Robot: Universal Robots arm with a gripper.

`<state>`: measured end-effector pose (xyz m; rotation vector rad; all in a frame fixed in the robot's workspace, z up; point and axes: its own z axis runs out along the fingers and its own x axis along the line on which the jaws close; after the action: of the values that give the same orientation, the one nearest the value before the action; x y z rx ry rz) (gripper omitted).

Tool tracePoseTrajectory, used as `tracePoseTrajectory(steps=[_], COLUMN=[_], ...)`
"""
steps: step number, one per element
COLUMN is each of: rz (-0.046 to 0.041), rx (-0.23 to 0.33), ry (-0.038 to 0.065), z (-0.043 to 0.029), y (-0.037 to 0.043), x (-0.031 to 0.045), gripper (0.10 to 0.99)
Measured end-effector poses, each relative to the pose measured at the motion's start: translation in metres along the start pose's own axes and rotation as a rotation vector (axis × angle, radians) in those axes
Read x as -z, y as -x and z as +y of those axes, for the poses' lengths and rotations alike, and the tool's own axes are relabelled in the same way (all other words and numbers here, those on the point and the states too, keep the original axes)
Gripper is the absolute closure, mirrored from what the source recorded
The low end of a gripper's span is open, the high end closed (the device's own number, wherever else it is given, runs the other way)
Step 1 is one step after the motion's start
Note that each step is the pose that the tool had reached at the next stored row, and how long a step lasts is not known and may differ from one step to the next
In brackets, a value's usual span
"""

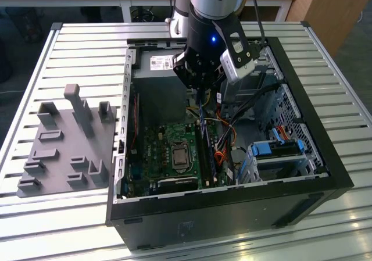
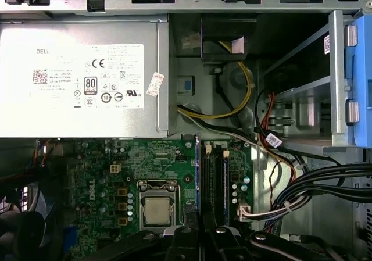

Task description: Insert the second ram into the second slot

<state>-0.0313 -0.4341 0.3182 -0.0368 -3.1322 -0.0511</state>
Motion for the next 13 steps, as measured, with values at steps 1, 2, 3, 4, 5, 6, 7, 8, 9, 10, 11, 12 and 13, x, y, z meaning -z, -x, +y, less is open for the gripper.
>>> tracePoseTrajectory(steps=[1,2,3,4,5,6,7,8,9,10,11,12,13], rz=[-0.0001,0.0,0.0,0.0,0.0,0.0,0.0,0.0,0.0,0.0,0.0,0.0,0.0], rx=[0.0,0.0,0.0,0.0,0.0,0.0,0.0,0.0,0.0,0.0,0.0,0.0,0.0], ry=[0.0,0.0,0.0,0.0,0.0,0.0,0.0,0.0,0.0,0.0,0.0,0.0,0.0], z=[0.0,0.0,-0.0001,-0.0001,-0.0001,-0.0002,-0.0002,-0.0002,-0.0002,-0.0003,-0.0003,-0.0003,-0.0003], y=[0.0,0.0,0.0,0.0,0.0,0.0,0.0,0.0,0.0,0.0001,0.0001,0.0001,0.0001], x=[-0.0004,-0.0008,-0.0014,-0.0019,-0.0024,-0.0029,-0.0033,-0.0038,-0.0043,-0.0048,-0.0053,-0.0059,-0.0064], gripper=[0.949,0.949,0.949,0.949,0.949,0.949,0.949,0.949,0.949,0.949,0.949,0.949,0.949])
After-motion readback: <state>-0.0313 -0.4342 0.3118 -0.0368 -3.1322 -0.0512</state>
